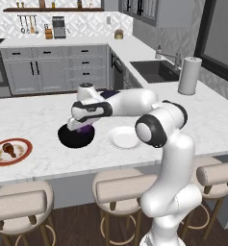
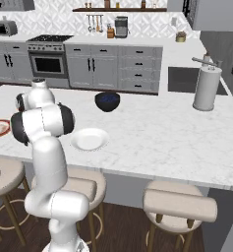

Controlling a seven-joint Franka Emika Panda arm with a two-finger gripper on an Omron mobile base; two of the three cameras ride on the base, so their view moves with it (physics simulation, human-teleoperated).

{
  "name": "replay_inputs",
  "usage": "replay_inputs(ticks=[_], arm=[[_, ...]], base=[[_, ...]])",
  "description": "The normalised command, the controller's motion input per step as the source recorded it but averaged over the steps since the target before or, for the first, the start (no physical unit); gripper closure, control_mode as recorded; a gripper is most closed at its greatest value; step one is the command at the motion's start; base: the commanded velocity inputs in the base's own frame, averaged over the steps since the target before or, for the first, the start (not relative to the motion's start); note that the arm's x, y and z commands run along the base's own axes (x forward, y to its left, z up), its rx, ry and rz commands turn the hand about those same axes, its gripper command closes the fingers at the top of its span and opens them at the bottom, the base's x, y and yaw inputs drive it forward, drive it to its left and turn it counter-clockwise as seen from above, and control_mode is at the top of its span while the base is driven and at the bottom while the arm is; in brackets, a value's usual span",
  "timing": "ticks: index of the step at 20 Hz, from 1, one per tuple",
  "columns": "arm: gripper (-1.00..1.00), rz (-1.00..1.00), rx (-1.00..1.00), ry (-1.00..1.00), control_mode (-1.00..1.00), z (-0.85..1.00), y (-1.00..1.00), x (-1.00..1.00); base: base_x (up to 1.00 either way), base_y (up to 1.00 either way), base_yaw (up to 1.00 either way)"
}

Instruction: Pick the chicken drumstick and eggplant from their plates and place them in the bowl. Then put the bowl in the fridge.

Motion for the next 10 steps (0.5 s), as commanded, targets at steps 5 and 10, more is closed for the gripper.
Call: replay_inputs(ticks=[5, 10], arm=[[1.0, 0.0, 0.0, 0.0, -1.0, -0.51, 0.0, 0.21], [1.0, 0.0, 0.0, 0.01, -1.0, -0.56, 0.0, 0.06]], base=[[0.0, 0.0, 0.0], [0.0, 0.0, 0.0]])
